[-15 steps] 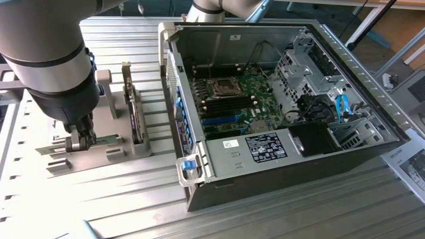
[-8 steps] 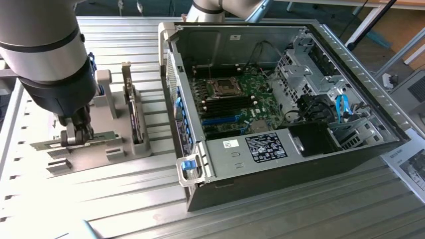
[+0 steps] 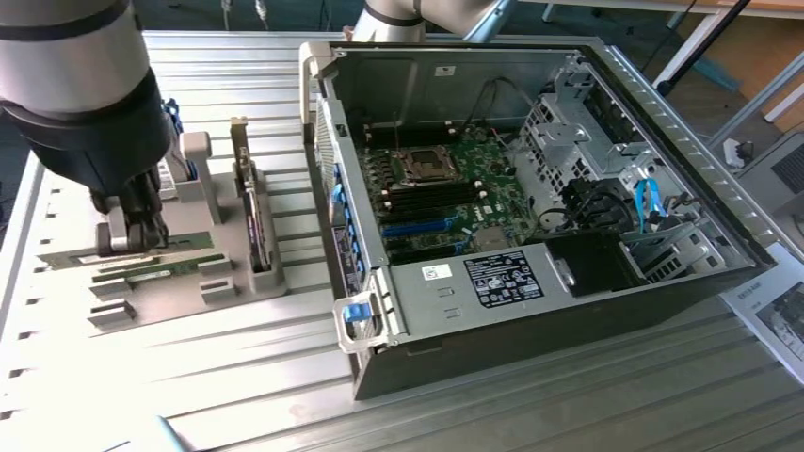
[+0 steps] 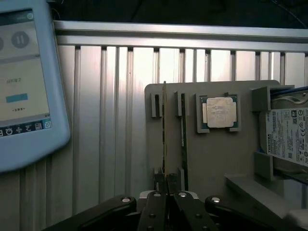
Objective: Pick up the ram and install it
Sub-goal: 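Pick up the ram and move it above insertion slot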
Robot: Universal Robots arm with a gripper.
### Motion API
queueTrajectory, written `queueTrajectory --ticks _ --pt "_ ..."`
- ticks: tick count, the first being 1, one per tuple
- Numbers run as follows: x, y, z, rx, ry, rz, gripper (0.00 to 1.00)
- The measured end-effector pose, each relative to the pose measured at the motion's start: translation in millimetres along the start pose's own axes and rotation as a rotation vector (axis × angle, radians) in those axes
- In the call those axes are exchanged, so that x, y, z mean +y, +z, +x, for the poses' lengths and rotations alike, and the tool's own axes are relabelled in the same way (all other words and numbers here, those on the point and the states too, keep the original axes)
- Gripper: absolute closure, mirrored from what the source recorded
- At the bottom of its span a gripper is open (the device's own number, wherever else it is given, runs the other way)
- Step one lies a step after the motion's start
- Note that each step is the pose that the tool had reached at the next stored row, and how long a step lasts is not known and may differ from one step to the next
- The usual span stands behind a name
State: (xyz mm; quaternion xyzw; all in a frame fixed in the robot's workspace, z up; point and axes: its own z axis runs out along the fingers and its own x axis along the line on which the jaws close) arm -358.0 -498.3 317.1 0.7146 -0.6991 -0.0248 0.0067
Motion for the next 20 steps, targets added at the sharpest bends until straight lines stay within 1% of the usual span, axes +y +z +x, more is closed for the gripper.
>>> queueTrajectory --ticks 3,13,16,20 --pt "0.7 -15.0 -0.4 0.0 0.0 0.0 0.88" --pt "2.2 -48.4 -1.3 -0.0003 0.0 0.0 0.88" --pt "2.8 -63.2 -1.6 -0.0008 0.0 -0.0001 0.88" --pt "3.3 -73.3 -1.9 -0.0012 0.0 0.0 0.88"
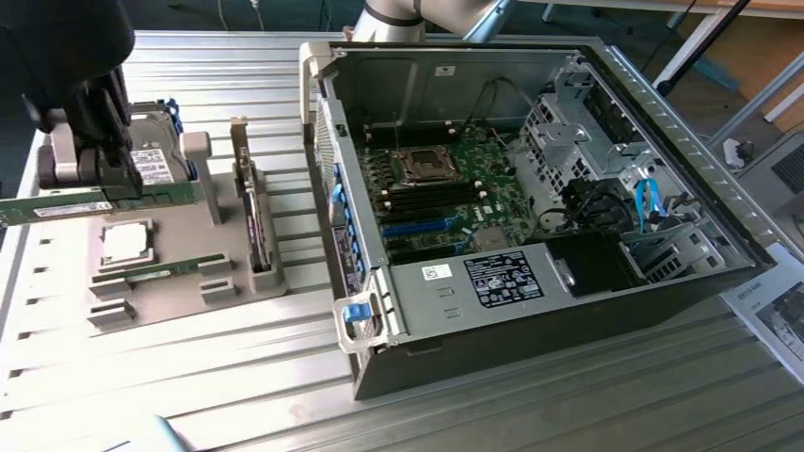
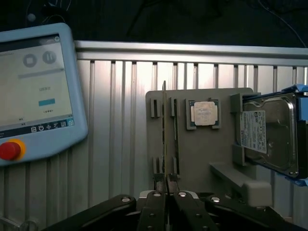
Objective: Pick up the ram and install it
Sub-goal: 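Pick up the ram and move it above insertion slot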
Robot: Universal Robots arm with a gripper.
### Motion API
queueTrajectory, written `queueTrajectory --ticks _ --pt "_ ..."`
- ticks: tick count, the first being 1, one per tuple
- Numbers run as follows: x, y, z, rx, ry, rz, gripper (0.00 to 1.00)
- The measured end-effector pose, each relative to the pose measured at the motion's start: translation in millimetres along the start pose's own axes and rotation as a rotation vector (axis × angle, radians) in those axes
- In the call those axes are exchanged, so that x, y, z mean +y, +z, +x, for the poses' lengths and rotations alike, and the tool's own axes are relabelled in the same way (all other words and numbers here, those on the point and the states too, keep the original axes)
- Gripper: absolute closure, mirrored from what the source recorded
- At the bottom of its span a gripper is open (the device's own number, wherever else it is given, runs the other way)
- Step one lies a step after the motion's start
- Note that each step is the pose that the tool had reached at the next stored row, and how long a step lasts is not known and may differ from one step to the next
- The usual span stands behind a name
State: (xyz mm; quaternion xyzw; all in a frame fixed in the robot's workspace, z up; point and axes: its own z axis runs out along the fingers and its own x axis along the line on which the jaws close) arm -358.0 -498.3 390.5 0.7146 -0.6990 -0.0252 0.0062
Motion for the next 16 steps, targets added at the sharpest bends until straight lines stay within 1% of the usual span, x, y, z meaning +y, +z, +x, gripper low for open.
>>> queueTrajectory --ticks 8,10,16 --pt "0.9 -19.6 -0.6 -0.0006 0.0 0.0 0.88" --pt "1.2 -26.4 -0.7 -0.0007 0.0 0.0001 0.88" --pt "1.8 -41.3 -1.1 -0.0008 0.0 0.0001 0.88"
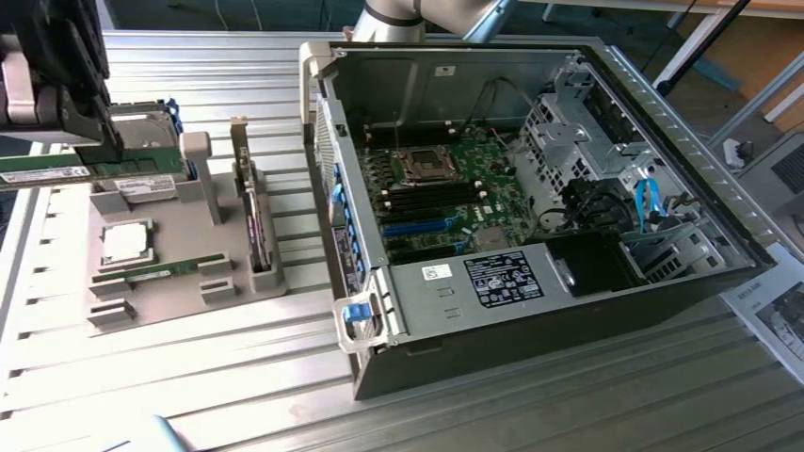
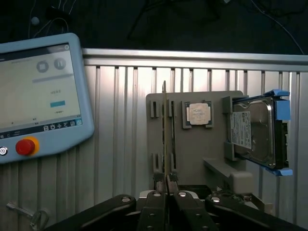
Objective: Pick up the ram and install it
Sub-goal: 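Pick up the ram and move it above insertion slot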
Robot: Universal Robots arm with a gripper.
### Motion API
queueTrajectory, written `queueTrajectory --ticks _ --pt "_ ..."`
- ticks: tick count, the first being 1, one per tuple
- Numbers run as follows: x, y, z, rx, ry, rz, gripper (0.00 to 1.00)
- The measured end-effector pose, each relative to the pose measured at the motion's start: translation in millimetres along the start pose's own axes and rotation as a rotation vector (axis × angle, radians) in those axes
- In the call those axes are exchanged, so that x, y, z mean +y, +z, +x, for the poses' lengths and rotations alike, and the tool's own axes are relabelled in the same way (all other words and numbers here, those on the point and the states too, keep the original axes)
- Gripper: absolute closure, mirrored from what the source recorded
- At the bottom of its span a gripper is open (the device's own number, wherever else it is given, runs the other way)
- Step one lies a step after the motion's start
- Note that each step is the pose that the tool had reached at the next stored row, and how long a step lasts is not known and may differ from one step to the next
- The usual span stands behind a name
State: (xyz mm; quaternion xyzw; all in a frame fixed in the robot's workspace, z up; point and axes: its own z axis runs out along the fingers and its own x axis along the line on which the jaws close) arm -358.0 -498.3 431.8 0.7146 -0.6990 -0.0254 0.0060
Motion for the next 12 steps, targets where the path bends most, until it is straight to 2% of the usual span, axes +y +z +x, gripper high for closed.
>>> queueTrajectory --ticks 4,12 --pt "0.4 -9.1 -0.2 0.0 0.0 -0.0001 0.88" --pt "-1.5 -9.9 -0.2 0.0 0.0 -0.0002 0.88"
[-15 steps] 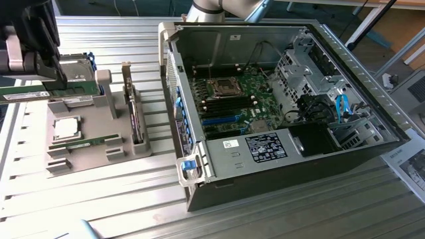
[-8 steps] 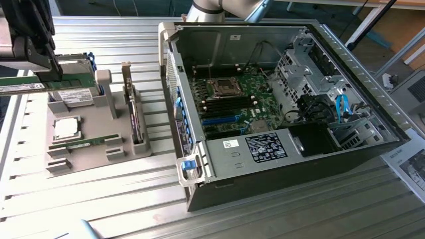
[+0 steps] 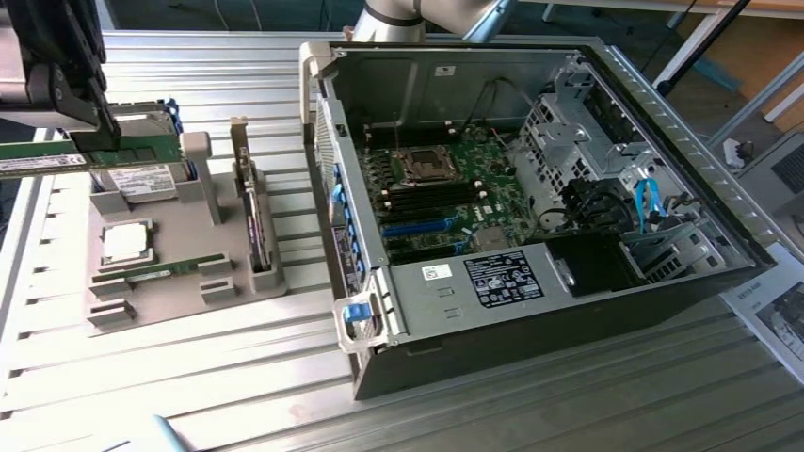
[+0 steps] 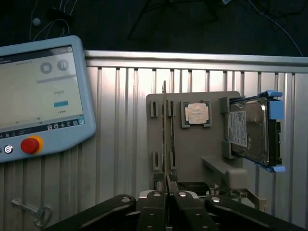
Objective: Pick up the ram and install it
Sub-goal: 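Pick up the ram and move it above insertion slot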
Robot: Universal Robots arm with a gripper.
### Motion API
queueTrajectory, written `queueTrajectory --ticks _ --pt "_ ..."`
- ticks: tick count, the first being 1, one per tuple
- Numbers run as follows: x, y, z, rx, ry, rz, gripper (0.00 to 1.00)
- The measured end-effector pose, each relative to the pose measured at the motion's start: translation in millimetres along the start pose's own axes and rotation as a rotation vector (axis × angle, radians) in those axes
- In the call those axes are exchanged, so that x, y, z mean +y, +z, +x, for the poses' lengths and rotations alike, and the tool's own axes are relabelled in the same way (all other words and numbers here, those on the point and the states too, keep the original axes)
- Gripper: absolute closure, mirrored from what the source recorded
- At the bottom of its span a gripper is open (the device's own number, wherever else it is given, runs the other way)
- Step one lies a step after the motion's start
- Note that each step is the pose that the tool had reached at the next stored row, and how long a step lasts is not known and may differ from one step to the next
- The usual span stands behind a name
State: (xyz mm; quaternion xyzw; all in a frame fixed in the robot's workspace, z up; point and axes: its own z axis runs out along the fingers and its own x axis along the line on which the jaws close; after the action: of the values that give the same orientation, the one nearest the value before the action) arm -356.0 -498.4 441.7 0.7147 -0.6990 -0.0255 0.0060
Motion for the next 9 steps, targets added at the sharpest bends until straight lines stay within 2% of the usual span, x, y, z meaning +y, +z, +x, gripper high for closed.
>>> queueTrajectory --ticks 6,9 --pt "-11.5 -0.4 0.2 -0.0002 0.0 -0.0014 0.88" --pt "-22.6 -0.9 0.5 -0.0002 0.0 -0.0029 0.88"
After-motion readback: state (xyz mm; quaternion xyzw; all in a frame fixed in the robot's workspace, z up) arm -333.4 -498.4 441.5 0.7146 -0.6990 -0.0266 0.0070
